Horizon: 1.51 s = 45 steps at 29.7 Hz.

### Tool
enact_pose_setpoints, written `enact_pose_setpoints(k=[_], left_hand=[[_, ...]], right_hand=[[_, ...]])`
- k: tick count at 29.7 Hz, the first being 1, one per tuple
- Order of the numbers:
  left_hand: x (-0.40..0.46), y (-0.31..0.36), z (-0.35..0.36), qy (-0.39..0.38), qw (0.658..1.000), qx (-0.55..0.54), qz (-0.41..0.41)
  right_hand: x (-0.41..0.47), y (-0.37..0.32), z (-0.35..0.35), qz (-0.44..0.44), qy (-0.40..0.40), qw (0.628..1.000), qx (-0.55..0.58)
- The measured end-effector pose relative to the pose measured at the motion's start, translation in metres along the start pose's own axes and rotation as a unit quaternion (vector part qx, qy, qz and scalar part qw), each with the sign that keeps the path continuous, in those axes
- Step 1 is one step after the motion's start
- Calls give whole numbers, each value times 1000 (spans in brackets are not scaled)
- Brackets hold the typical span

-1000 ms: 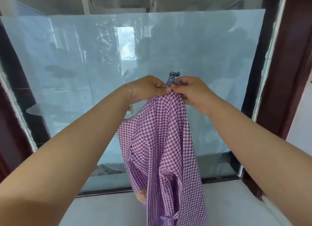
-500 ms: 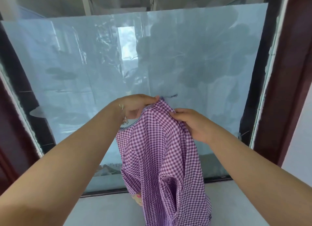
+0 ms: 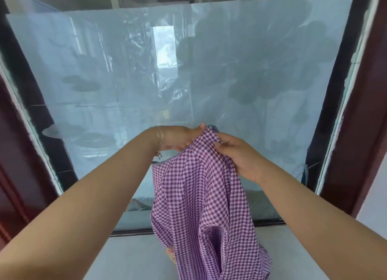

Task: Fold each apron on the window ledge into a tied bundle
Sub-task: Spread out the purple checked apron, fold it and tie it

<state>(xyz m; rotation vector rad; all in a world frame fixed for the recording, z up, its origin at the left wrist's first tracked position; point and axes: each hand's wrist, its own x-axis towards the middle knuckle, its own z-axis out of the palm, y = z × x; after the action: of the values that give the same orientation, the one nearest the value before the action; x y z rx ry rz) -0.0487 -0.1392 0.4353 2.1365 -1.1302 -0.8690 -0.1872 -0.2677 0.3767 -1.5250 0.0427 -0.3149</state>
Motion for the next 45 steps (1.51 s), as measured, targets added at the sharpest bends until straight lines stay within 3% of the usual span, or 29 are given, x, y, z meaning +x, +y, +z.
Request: enact_pose_setpoints(k=[3,5,7,11,14,16,18,20,22,25,27,29,31,34,36,38,42,45], left_hand=[[2,-9,-4,-5,985,-156,74],[3,-6,-5,27,977,-188,96],[3,-1,-6,92,973,-181,110],[-1,14,-17,213,955,-129,160],[-13,29,-35,301,931,-58,197],[-21,34,-51,334,919,-22,208],[-29,36,-63,323,922,-22,211],[-35,38,-67,296,931,-38,209],[-38,41,-64,276,936,-63,211],[-39,46,-54,245,942,-83,213],[-37,47,-48,226,948,-70,212],[-37,47,-43,212,953,-53,211],[-37,48,-39,204,956,-37,209],[-38,51,-38,214,954,-6,210],[-40,52,-40,237,949,17,208],[-40,54,-41,258,942,36,210],[-40,61,-45,359,902,98,220],[-41,62,-55,471,841,167,207]], right_hand=[[2,0,1,-26,2,1000,-13],[4,1,1,-43,37,996,-65],[6,3,-2,-42,71,975,-208],[5,25,-10,-3,48,881,-471],[3,39,-25,-7,92,839,-536],[5,34,-40,-40,185,821,-538],[6,22,-54,-89,274,805,-518],[5,13,-59,-131,296,801,-503],[1,15,-53,-146,263,796,-526],[-11,29,-37,-148,151,768,-604],[-10,41,-32,-201,130,755,-611],[2,43,-21,-245,146,772,-568],[10,28,-2,-253,153,837,-460],[6,-9,20,-173,94,940,-278],[5,-22,23,-121,82,958,-247],[10,-21,22,-167,116,917,-344],[13,-3,25,-221,121,781,-571],[11,18,17,-205,111,751,-618]])
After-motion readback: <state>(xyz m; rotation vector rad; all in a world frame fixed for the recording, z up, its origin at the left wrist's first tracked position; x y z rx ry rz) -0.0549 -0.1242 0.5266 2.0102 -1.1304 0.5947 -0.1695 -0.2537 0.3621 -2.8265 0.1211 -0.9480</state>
